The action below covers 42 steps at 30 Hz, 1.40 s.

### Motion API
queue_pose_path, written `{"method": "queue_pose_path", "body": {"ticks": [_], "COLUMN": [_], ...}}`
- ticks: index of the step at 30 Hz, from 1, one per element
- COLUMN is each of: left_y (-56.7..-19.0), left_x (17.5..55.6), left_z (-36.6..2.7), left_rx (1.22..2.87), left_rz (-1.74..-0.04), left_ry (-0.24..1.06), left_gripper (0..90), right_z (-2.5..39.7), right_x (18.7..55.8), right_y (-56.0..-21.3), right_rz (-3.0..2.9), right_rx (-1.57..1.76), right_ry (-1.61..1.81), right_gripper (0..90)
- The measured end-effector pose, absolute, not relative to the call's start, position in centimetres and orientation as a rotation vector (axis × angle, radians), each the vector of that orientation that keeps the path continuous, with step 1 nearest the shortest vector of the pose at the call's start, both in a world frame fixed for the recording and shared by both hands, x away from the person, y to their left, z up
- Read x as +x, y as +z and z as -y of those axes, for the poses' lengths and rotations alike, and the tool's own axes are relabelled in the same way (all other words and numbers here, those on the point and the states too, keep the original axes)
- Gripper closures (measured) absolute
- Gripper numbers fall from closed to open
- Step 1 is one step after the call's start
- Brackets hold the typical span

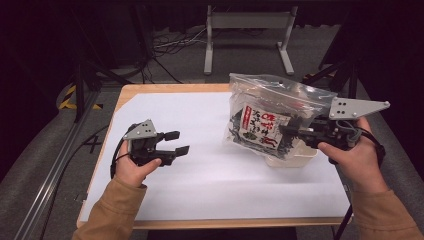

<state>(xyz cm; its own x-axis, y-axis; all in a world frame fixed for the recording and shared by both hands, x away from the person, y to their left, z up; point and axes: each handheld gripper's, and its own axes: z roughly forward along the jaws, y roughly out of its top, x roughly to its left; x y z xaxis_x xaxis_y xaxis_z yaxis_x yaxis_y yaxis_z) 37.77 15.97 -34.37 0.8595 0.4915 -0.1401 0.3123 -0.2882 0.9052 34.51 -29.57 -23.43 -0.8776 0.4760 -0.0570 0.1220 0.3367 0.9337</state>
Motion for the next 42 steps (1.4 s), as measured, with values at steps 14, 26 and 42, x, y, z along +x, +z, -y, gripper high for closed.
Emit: {"method": "queue_pose_path", "body": {"ticks": [14, 26, 42], "left_y": [-34.6, -34.7, -34.9], "left_x": [37.9, 37.7, 37.9], "left_z": [-17.6, -19.0, -19.2], "left_rx": [1.906, 1.906, 1.916], "left_rz": [-0.660, -0.707, -0.727], "left_ry": [0.219, 0.235, 0.227], "left_gripper": [30.6, 28.0, 26.7], "right_z": [31.2, 32.9, 35.1], "right_x": [35.7, 37.0, 38.2], "right_y": [-22.4, -22.5, -23.7], "right_rz": [-2.248, -2.219, -2.208], "right_rx": [0.544, 0.584, 0.675], "right_ry": [1.494, 1.429, 1.351], "right_gripper": [76.3, 76.3, 76.2]}}
